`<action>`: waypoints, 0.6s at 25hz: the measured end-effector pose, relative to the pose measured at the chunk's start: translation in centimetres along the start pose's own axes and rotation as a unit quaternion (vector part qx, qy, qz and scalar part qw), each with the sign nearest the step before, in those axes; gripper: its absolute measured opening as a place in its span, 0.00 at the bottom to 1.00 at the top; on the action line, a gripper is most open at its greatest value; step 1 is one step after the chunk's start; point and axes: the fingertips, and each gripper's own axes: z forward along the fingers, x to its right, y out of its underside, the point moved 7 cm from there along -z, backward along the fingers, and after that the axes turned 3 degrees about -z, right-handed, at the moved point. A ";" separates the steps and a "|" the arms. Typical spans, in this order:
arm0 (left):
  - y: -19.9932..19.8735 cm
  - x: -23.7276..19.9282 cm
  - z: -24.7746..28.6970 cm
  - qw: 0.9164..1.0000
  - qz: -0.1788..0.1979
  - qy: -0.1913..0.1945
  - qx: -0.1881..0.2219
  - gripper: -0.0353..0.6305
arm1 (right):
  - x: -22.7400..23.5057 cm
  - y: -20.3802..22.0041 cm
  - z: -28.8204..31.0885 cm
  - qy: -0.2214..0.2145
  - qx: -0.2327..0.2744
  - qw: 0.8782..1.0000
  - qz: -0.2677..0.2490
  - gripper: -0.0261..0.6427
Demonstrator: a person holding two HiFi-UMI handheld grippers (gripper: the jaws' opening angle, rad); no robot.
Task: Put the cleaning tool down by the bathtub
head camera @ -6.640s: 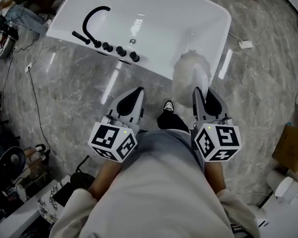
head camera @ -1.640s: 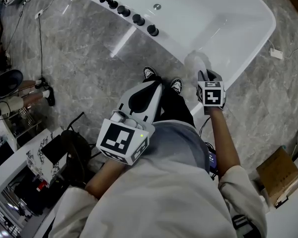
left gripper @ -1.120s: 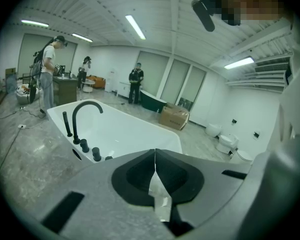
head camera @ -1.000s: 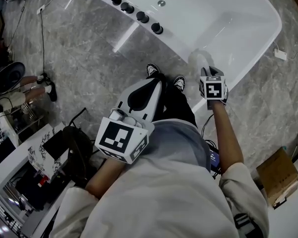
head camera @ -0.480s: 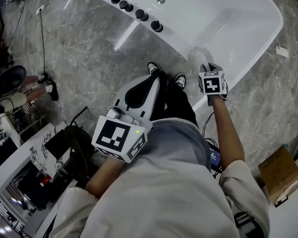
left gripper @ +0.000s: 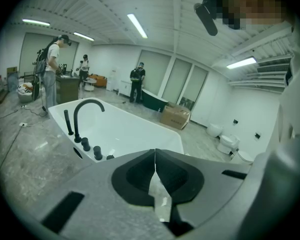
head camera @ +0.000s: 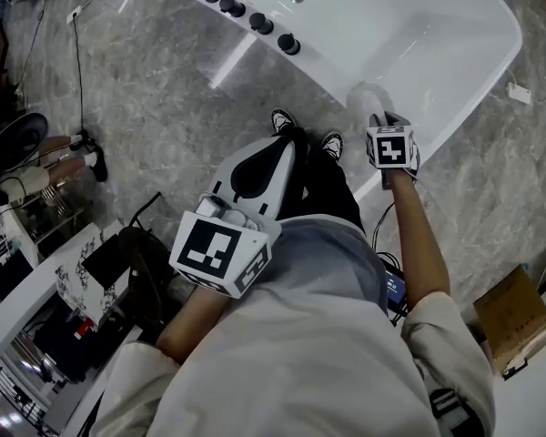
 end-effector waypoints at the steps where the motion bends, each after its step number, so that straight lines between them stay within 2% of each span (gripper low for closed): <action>1: 0.0 0.0 0.0 1.000 -0.002 0.001 0.001 0.07 | 0.1 0.1 0.0 0.000 -0.001 1.000 0.003 0.15; 15: 0.6 0.2 -0.1 1.000 -0.007 0.010 0.001 0.07 | -0.3 0.6 0.1 -0.007 -0.007 1.000 0.017 0.20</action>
